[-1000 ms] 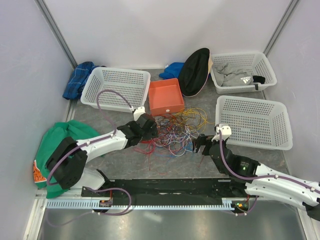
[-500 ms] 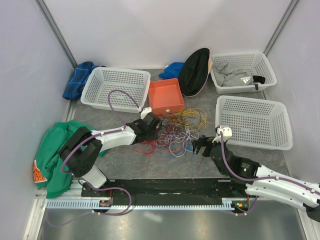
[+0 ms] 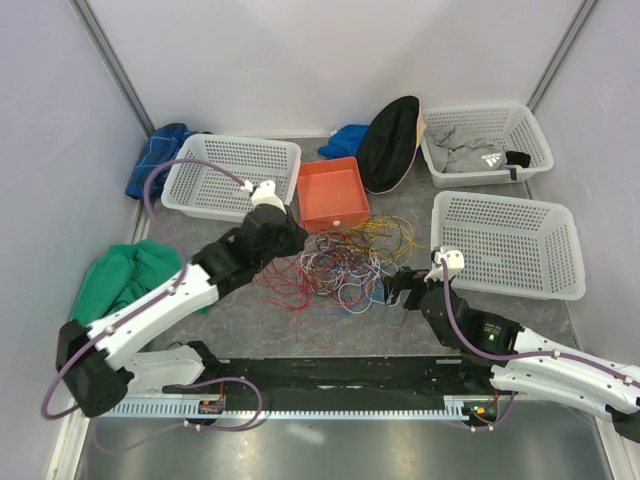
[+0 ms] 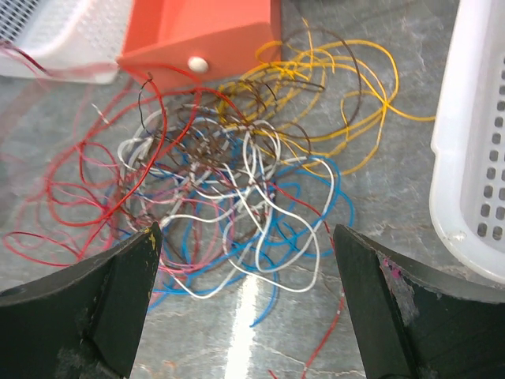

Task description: Untangle the cables

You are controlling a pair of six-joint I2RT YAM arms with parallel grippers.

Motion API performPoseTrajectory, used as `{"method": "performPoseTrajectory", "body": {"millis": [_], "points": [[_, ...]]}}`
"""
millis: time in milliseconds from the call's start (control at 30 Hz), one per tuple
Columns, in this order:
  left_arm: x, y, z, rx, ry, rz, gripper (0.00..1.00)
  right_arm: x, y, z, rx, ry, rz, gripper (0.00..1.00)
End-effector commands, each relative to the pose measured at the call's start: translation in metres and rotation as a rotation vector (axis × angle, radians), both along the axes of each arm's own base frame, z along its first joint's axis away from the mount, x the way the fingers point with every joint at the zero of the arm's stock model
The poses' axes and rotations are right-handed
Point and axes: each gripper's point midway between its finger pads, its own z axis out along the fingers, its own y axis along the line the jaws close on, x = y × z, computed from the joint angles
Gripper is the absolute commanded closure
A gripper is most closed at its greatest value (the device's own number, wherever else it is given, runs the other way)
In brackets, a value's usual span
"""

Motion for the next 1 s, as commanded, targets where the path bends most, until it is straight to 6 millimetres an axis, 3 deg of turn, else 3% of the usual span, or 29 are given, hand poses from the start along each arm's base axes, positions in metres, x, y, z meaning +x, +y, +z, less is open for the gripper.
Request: {"method": "performPoseTrajectory", "body": {"millis": [0,67,200,400,533,733,967], "points": [[-0.009,-0.003,0.089,-0.055,-0.183,-0.129,0.98,0.004,0.008,0.045,0.097,-0.066,0.009,0.02],[-0.015,-0.007,0.112,-0.080,-0.221,-0.176,0.98,0.004,0.013,0.057,0.116,-0.082,0.027,0.02],[-0.031,-0.026,0.136,-0.157,-0.246,-0.311,0.98,0.002,0.030,0.080,0.158,-0.121,0.108,0.02],[-0.053,-0.046,0.147,-0.255,-0.273,-0.466,0.98,0.000,0.046,0.132,0.293,-0.240,0.185,0.02],[-0.056,-0.043,0.142,-0.245,-0.275,-0.472,0.98,-0.016,0.061,0.180,0.432,-0.369,0.319,0.07],[-0.054,-0.043,0.129,-0.229,-0.245,-0.464,0.98,-0.032,0.097,0.203,0.494,-0.402,0.492,0.14],[-0.055,-0.044,0.128,-0.233,-0.245,-0.472,0.98,-0.022,0.134,0.186,0.421,-0.365,0.550,0.19]]}}
